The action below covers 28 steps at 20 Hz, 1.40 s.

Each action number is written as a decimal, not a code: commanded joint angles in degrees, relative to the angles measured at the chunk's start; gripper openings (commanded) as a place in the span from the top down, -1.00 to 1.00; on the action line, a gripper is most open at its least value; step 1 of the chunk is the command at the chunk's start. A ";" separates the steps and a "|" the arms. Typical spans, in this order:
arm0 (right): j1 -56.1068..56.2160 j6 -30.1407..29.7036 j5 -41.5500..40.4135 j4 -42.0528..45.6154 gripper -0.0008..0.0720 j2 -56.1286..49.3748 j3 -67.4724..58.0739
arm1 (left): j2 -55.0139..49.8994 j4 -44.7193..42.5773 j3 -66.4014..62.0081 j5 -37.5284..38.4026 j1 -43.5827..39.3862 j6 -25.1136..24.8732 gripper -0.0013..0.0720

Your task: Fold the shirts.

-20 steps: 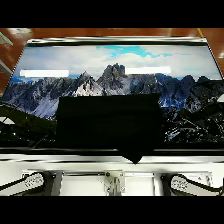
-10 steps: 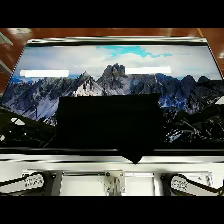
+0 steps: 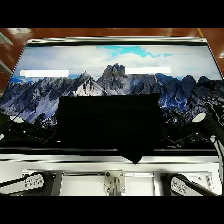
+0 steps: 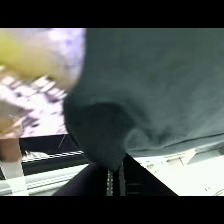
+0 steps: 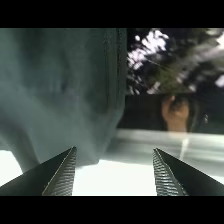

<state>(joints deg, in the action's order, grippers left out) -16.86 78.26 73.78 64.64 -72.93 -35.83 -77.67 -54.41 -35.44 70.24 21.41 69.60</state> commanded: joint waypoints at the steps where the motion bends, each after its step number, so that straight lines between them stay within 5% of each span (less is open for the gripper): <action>1: 3.23 0.28 -6.16 -5.11 -0.65 0.48 4.96 | 1.44 0.72 -1.18 0.90 -0.02 -0.61 0.84; 2: 4.74 0.63 -7.69 -5.01 -0.65 0.46 5.03 | 1.64 0.74 -1.62 0.90 -0.02 -0.59 0.84; 5: 9.25 4.46 -12.79 -5.16 -0.10 0.46 5.01 | 1.84 2.10 -2.71 0.68 0.00 -0.72 0.84; 7: 11.32 4.50 -13.75 -5.29 0.77 0.48 4.76 | 1.84 3.04 -3.50 0.59 -0.02 -2.25 0.84; 8: 11.37 4.07 -13.33 -5.29 0.83 0.72 3.85 | 1.86 3.06 -4.17 0.26 -0.02 -2.60 0.84; 12: 11.39 0.35 -17.84 -6.75 0.83 3.93 -5.11 | 3.13 3.08 -7.80 -4.39 -1.92 -3.93 0.84; 18: 11.39 2.82 -22.77 -10.23 0.83 -4.26 -23.19 | 2.05 3.45 -18.88 -14.21 -6.45 2.86 0.84; 28: 11.98 3.26 -27.08 -13.09 0.75 -24.20 -37.24 | -19.78 3.48 -39.32 -11.15 -10.14 12.46 0.83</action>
<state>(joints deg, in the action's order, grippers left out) -5.37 81.80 49.39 52.40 -92.82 -71.22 -91.72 -50.96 -70.15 58.26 12.69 77.93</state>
